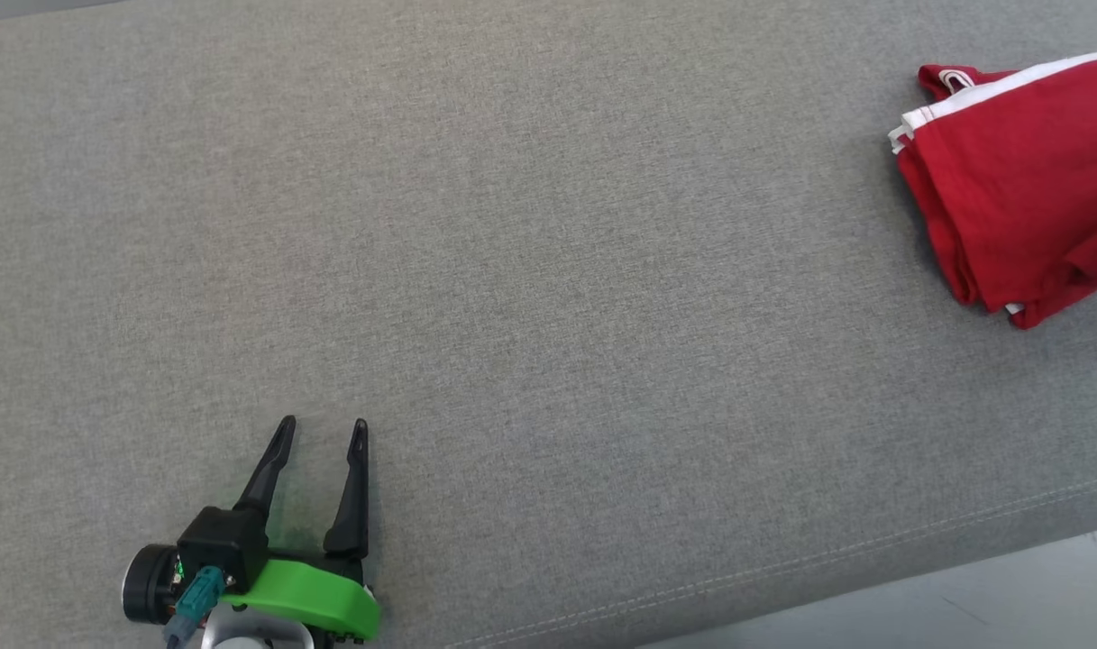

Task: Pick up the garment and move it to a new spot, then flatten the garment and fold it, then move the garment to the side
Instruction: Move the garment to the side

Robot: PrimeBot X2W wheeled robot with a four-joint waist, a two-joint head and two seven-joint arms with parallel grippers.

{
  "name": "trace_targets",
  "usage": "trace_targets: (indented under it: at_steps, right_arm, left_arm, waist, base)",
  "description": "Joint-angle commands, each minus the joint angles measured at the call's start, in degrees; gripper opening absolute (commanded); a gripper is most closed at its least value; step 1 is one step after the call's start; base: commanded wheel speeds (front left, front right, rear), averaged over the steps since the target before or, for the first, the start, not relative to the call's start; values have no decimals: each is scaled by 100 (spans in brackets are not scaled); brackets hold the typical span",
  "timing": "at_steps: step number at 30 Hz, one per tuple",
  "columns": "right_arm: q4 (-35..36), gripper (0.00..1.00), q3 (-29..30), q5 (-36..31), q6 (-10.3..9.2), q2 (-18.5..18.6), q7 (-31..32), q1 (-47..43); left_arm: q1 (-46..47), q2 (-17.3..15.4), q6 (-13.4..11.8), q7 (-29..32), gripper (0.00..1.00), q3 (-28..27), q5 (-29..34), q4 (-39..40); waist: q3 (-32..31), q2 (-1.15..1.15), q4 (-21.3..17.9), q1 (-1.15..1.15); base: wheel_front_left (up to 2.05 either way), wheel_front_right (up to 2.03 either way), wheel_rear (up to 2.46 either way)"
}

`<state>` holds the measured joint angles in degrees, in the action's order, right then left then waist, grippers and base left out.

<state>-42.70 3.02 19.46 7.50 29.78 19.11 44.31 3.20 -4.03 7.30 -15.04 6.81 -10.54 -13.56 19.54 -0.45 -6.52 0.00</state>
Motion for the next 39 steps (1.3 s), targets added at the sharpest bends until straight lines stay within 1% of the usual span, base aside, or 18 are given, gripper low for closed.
trace_targets:
  at_steps: [1, 3, 4, 5, 6, 7, 8, 11, 15, 18, 21, 26, 27, 28, 29, 31, 35, 39]
  right_arm:
    - [-181, 0, 167, -234, -3, -55, -210, 57]
    - [-463, 0, 401, -519, -3, -119, -387, 81]
    - [-571, 10, 498, -660, -3, -113, -484, 103]
    - [-681, 36, 598, -847, -3, -104, -598, 125]
    - [-797, 69, 710, -995, -3, -117, -695, 130]
    - [-797, 69, 710, -995, -3, -117, -695, 130]
    - [-905, 100, 832, -1131, -3, -151, -783, 129]
    - [-1178, 100, 1144, -1448, -3, -328, -996, 129]
    - [-1359, 100, 1378, -1860, -4, -304, -1282, 43]
    - [-1243, 100, 1500, -2079, -3, -352, -1667, -18]
    - [-943, 100, 1582, -2175, -4, -369, -2101, -154]
    - [18, 100, 1378, -1943, -3, -609, -2647, -654]
    - [301, 100, 1302, -1816, -4, -670, -2701, -823]
    - [885, 100, 1227, -1585, -4, -789, -2741, -1249]
    - [1198, 100, 1189, -1476, -4, -881, -2731, -1514]
    - [1835, 100, 1138, -1486, -4, -1035, -2721, -2036]
    - [2839, 100, 1170, -1498, -3, -1576, -2725, -2979]
    - [3336, 100, 1126, -1672, -3, -2173, -2865, -3674]
  left_arm:
    - [102, -44, 13, -15, 100, 8, 27, 31]
    - [110, -55, 16, -15, 100, 7, 37, 61]
    - [101, -57, 16, -15, 100, -2, 38, 77]
    - [82, -60, 17, -15, 100, -12, 37, 87]
    - [52, -62, 18, -15, 100, -21, 39, 91]
    - [52, -62, 18, -15, 100, -21, 39, 91]
    - [27, -62, 19, -15, 100, -26, 46, 92]
    - [-25, -56, 21, -15, 100, -41, 49, 78]
    - [61, -20, 19, -15, 100, -28, -4, 87]
    - [78, 17, 21, -15, 100, -25, -79, 109]
    - [-66, 41, 20, -15, 100, -78, -158, 112]
    - [-320, 77, -43, -16, 100, -244, -220, 200]
    - [-382, 84, -74, -16, 100, -266, -183, 238]
    - [-496, 95, -142, -15, 100, -332, -148, 302]
    - [-541, 98, -177, -15, 100, -362, -126, 309]
    - [-647, 103, -236, -15, 100, -386, -109, 302]
    - [-801, 107, -289, -15, 100, -394, -76, 238]
    - [-891, 109, -297, -15, 100, -403, 3, 110]
  waist:
    - [150, 45, 127, 0]
    - [221, 45, 180, 0]
    - [250, 45, 197, 0]
    - [271, 45, 205, 0]
    - [284, 45, 209, 0]
    - [284, 45, 209, 0]
    - [293, 45, 210, 0]
    - [269, 45, 195, 0]
    - [147, 45, 175, 0]
    - [-43, 45, 171, 0]
    - [-340, 45, 155, 0]
    - [-959, 45, 177, 0]
    - [-1061, 45, 198, 0]
    - [-1270, 45, 271, 0]
    - [-1379, 45, 323, 0]
    - [-1546, 45, 415, 0]
    - [-1824, 45, 612, 0]
    - [-1996, 45, 790, 0]
  base:
    - [0, 0, 0]
    - [0, 0, 0]
    - [0, 0, 0]
    - [0, 0, 0]
    - [0, 0, 0]
    - [0, 0, 0]
    - [0, 0, 0]
    - [0, 0, 0]
    - [0, 0, 0]
    - [0, 0, 0]
    - [0, 0, 0]
    - [0, 0, 0]
    - [0, 0, 0]
    - [0, 0, 0]
    - [0, 0, 0]
    - [0, 0, 0]
    - [0, 0, 0]
    - [0, 0, 0]
